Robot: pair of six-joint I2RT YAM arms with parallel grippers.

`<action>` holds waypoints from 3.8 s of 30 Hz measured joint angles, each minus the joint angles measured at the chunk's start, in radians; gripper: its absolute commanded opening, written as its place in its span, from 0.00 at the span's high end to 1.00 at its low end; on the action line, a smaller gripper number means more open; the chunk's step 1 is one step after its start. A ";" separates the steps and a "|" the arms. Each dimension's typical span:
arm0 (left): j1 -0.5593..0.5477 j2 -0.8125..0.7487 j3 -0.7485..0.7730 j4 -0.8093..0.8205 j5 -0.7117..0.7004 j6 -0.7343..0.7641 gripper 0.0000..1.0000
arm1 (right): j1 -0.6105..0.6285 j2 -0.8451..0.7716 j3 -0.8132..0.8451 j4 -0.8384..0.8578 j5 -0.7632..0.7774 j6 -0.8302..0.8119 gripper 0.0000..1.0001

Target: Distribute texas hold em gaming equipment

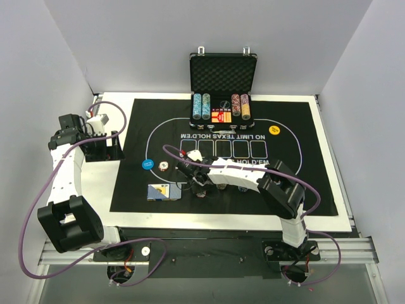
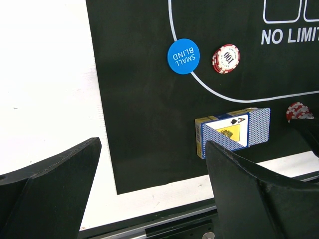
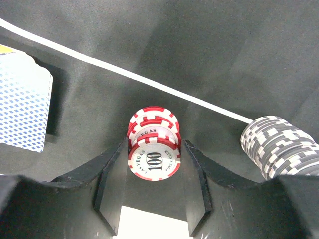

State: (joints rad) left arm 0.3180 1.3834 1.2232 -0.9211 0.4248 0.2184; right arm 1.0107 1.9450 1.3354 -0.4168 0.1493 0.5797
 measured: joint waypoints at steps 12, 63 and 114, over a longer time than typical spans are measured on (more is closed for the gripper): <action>0.000 0.000 0.000 0.000 0.000 0.000 0.03 | -0.002 -0.014 0.010 -0.032 0.000 -0.001 0.74; 0.006 0.074 0.003 0.002 0.000 0.015 0.03 | -0.926 0.356 0.638 -0.285 -0.067 -0.073 0.50; 0.006 0.005 0.000 -0.003 0.036 0.021 0.03 | -0.062 0.103 0.138 -0.111 -0.027 -0.018 0.35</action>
State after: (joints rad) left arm 0.3237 1.3880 1.2232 -0.9237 0.4610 0.2398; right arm 0.9489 2.0476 1.4738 -0.5278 0.1219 0.5613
